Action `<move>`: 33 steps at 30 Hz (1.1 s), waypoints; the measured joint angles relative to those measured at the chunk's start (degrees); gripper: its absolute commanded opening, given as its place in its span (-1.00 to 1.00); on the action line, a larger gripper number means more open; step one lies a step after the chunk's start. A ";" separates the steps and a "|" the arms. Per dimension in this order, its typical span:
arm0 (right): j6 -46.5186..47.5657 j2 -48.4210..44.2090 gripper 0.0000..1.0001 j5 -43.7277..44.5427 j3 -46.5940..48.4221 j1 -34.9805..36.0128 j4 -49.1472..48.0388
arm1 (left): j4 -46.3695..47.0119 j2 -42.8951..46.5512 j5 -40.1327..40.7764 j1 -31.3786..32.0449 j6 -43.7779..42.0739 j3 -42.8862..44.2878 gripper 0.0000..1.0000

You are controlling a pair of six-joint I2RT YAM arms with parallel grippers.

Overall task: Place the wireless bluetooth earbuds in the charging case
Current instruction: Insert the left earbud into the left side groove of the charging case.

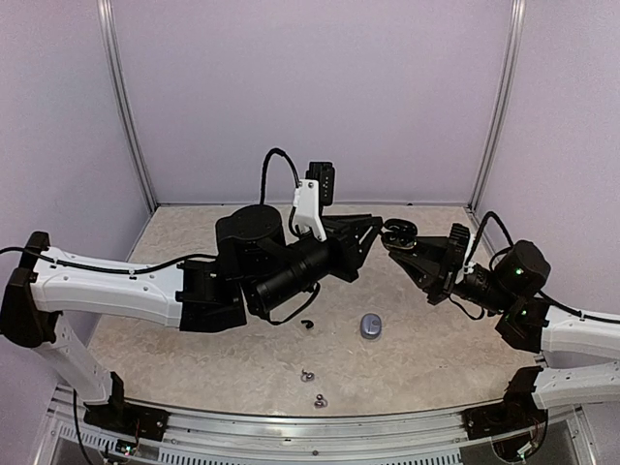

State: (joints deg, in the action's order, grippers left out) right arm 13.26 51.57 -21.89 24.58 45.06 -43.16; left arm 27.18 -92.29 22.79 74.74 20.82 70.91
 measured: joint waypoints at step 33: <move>0.57 -1.62 -1.00 1.60 0.00 0.70 0.50 | -1.99 -2.84 0.31 0.52 1.66 3.56 -1.00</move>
State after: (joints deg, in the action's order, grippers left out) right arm 13.82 49.95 -20.29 24.58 45.76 -42.65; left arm 25.19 -95.13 23.09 75.26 22.48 74.48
